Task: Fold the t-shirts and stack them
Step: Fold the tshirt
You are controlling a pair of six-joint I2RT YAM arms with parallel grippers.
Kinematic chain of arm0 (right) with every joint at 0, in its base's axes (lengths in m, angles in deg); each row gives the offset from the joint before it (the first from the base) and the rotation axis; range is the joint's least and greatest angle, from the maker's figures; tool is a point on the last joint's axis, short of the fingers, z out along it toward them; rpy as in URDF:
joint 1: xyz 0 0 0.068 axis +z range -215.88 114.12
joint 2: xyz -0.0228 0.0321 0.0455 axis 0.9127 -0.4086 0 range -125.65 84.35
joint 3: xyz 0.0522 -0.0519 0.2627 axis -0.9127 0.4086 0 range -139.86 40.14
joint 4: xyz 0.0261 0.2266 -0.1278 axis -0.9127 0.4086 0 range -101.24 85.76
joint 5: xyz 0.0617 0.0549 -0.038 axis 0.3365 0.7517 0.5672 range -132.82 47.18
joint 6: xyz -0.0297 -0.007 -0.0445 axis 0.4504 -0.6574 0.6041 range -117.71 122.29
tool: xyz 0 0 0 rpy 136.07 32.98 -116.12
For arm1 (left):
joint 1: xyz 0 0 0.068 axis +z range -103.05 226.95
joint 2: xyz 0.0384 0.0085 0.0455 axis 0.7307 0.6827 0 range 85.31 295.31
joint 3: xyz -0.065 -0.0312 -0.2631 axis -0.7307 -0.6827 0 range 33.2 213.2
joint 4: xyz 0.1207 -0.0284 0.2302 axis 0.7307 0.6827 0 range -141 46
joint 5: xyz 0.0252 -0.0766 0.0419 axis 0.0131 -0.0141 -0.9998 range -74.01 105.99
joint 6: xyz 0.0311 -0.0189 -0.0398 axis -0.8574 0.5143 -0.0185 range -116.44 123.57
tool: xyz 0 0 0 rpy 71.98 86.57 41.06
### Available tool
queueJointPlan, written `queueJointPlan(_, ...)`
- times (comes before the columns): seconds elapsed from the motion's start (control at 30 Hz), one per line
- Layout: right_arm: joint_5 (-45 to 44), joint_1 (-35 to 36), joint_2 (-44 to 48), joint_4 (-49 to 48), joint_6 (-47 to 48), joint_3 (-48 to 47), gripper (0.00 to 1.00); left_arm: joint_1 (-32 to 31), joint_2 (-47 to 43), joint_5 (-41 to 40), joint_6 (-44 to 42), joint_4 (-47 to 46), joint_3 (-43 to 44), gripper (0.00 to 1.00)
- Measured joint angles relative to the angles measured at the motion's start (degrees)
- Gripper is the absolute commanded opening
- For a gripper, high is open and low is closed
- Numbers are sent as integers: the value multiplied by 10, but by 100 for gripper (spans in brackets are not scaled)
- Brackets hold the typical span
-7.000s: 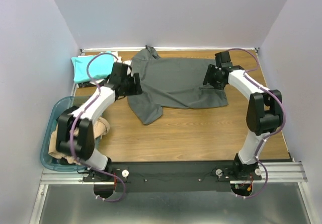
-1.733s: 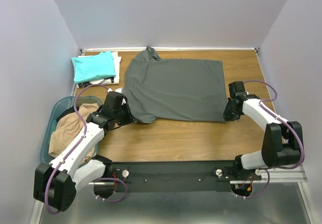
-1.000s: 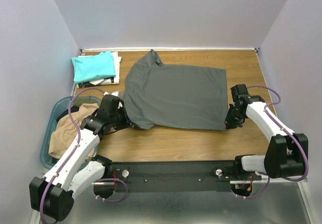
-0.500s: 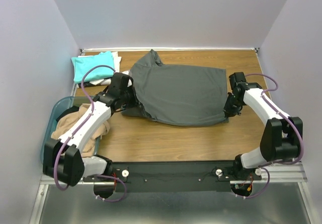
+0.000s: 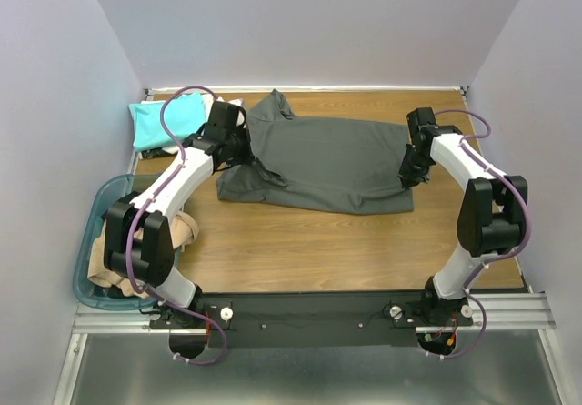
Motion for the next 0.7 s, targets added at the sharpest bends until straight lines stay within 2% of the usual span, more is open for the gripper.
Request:
queueJointPlan(0.3,-15,-6,-38,-6,8,-43,0,36,27,2,-20,-12,42,0)
queueJointPlan(0.7,-31,-14,-113,-12,25,-112,0,44,93,21,-49,-27,66,0)
